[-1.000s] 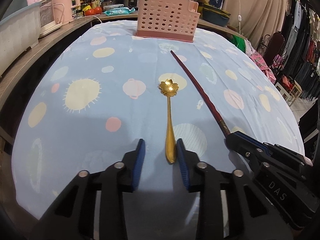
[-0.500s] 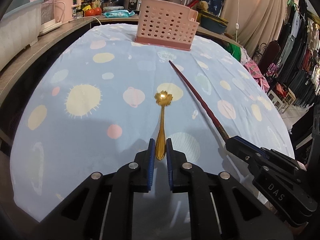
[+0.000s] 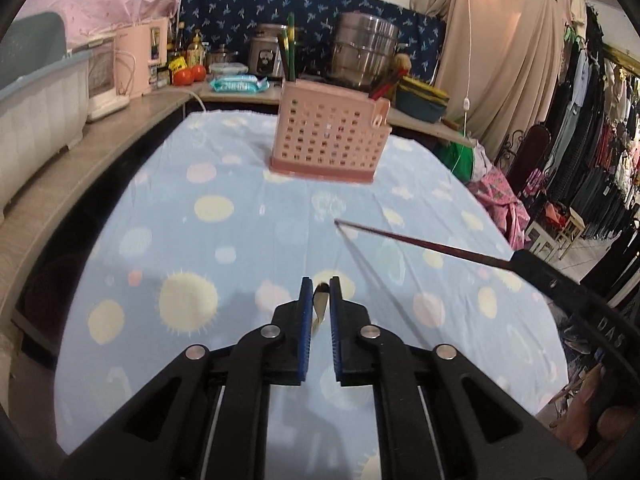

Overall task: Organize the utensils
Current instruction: 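Lift and carry the spoon and chopstick into the pink basket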

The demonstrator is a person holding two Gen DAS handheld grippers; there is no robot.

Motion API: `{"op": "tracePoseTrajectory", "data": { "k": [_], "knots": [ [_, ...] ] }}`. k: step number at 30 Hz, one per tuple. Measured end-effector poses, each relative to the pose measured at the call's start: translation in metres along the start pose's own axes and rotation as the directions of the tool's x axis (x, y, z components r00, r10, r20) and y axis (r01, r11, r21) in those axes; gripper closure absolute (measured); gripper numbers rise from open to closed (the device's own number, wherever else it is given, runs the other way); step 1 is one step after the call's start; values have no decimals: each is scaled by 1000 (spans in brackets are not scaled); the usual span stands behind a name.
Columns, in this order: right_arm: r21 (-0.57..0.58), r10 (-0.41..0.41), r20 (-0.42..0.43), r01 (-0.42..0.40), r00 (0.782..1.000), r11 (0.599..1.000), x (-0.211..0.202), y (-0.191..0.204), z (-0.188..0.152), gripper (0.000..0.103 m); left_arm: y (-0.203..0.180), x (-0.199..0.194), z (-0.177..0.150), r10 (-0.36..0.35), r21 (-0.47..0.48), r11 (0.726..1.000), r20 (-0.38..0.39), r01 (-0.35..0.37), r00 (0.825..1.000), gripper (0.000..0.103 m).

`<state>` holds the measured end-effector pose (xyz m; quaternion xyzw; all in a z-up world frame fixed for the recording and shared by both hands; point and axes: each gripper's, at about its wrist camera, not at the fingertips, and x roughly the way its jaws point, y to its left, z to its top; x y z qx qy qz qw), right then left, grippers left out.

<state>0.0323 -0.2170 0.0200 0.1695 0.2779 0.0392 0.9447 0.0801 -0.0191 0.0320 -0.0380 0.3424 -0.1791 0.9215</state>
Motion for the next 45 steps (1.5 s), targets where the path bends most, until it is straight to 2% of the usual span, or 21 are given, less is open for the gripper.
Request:
{"op": "tracePoseTrajectory", "data": {
  "k": [8,21,29,36,40,43,45],
  "knots": [
    [27,18,156,-23,988,999,-14,-8,60,96,-5,-5,39,-3,30,1000,80,1,997,102],
    [-1,84,250,-87,965,996,-9,-3,134,96,2,-3,106,-40,13,999,137,39,990,102],
    [-14,111,306,-113,945,994,12,1,190,96,-5,2,170,-75,27,997,207,70,976,102],
    [0,106,387,-115,916,993,39,3,256,96,-9,21,241,-121,22,993,280,120,952,102],
    [13,103,423,-120,900,993,54,4,283,96,-11,38,270,-138,15,990,308,140,941,102],
    [31,98,440,-125,893,992,70,3,299,96,-12,53,283,-118,16,993,318,120,941,102],
    [46,100,442,-133,891,990,83,1,305,96,-11,68,289,-104,12,994,306,105,946,102]
  ]
}}
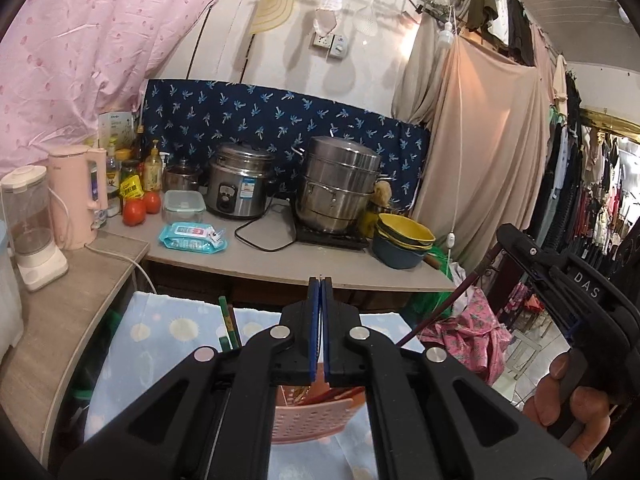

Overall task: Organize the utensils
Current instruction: 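Lift and carry the spoon and chopstick into the pink basket, then open both tools to release the spoon and chopstick into the basket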

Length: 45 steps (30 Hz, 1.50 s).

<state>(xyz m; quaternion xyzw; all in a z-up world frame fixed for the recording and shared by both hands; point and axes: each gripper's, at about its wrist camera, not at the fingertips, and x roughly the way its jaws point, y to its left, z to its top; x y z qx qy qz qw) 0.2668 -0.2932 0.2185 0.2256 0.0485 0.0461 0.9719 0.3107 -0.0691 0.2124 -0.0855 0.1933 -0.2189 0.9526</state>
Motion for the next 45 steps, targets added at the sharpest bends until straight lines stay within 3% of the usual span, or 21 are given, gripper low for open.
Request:
{"op": "tracePoseTrajectory", "data": {
  "k": [9,22,25,29,40,45],
  "knots": [
    [-18,-33,-106,32,994,999,54,-16,-25,96,17,47,-25,45,-6,999,-86,-45,995,102],
    [-66,-71,-223,58,972,996,79,-29,-60,96,27,72,-47,85,-4,996,-143,-86,986,102],
    [-70,-79,-235,64,969,995,82,-31,-64,95,27,72,-49,96,-5,995,-144,-97,985,100],
    [-71,-92,-231,78,969,994,80,-33,-67,90,28,71,-50,109,-10,994,-144,-112,983,86],
    [-93,-95,-246,74,965,993,66,-31,-73,89,17,47,-58,157,43,987,-122,-153,980,85],
    [-134,-107,-269,72,957,988,44,-27,-85,89,10,29,-68,189,66,981,-125,-182,974,77]
  ]
}}
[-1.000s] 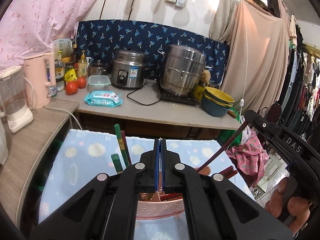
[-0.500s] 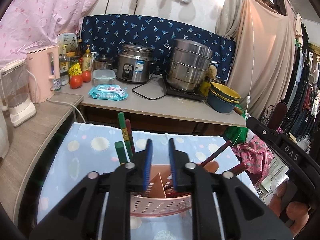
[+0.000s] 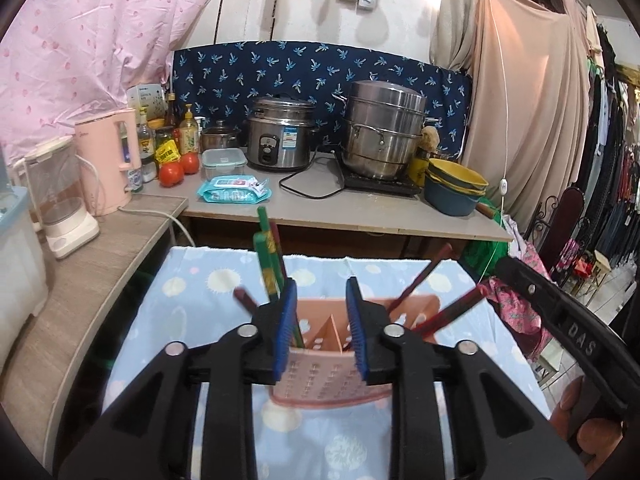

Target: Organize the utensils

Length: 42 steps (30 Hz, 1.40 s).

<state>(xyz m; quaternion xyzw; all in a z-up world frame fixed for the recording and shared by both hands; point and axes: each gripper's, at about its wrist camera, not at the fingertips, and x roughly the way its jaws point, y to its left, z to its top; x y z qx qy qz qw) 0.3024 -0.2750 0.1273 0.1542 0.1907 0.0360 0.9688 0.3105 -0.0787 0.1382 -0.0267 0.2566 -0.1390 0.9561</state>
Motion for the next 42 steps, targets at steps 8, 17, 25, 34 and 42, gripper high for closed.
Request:
{"op": "tracePoseTrajectory", "data": {
  "k": [8,17,25,34,42],
  "knots": [
    [-68,-21,-85,15,996,998,-29,12,-42,89,-8,-30,-30,79,38,996,-36,-77,996,61],
    [-90,-81,-174,66,981,994,-57,19,-79,82,-8,-47,-59,138,41,990,-88,-135,986,40],
    [-104,-135,-216,114,967,988,-70,24,-88,58,-7,-55,-71,163,46,986,-137,-158,977,23],
    [-102,-150,-289,125,945,987,-79,32,-87,38,-4,-62,-72,158,31,987,-231,-155,960,13],
    [-143,-202,-339,162,919,976,-82,35,-87,33,0,-59,-77,161,31,987,-297,-158,941,10]
  ]
}}
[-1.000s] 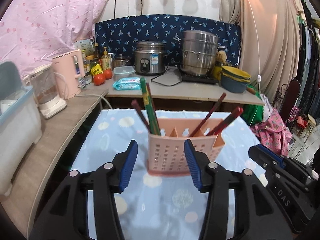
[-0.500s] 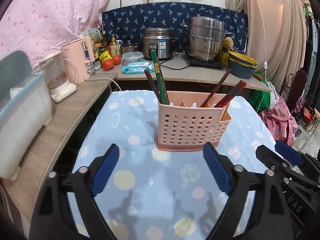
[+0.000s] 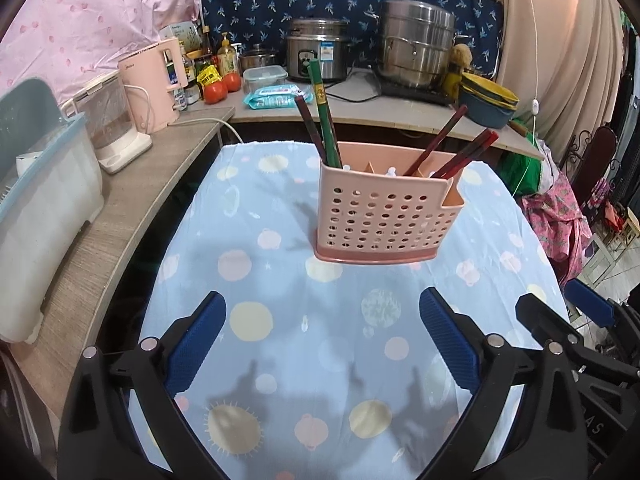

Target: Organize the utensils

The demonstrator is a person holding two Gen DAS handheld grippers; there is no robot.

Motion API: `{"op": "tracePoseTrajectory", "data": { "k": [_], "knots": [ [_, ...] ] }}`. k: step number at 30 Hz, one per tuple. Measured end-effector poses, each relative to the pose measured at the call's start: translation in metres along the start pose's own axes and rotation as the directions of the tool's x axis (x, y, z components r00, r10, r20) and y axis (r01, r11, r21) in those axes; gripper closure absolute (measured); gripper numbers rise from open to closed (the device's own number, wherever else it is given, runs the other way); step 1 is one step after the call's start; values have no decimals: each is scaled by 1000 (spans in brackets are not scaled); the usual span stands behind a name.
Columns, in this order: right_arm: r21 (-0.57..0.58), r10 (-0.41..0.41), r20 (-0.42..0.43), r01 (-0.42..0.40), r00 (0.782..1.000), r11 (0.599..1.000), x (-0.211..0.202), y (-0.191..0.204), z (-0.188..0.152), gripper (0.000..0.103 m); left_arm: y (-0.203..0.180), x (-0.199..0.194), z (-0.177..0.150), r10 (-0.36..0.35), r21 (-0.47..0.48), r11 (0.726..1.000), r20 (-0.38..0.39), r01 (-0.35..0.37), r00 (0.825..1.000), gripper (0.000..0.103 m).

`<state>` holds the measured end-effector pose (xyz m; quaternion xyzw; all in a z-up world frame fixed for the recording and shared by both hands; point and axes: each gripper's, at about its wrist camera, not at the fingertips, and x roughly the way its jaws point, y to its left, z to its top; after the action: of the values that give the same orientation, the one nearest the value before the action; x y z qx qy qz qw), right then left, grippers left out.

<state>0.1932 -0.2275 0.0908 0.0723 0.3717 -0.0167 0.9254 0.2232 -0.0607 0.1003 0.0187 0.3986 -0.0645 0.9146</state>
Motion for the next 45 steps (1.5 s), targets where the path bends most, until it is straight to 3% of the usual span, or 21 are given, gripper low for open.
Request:
{"op": "tracePoseTrajectory", "data": {
  "k": [15,45],
  "knots": [
    [-54,-66,-41,64,997,996,7,6,-4,33,-4,11,-2,26,14,1000,-56,-25,998,10],
    [-67,-87,-59,83,994,994,19,5,0,33,-5,23,2,44,29,999,-72,-42,996,10]
  ]
}}
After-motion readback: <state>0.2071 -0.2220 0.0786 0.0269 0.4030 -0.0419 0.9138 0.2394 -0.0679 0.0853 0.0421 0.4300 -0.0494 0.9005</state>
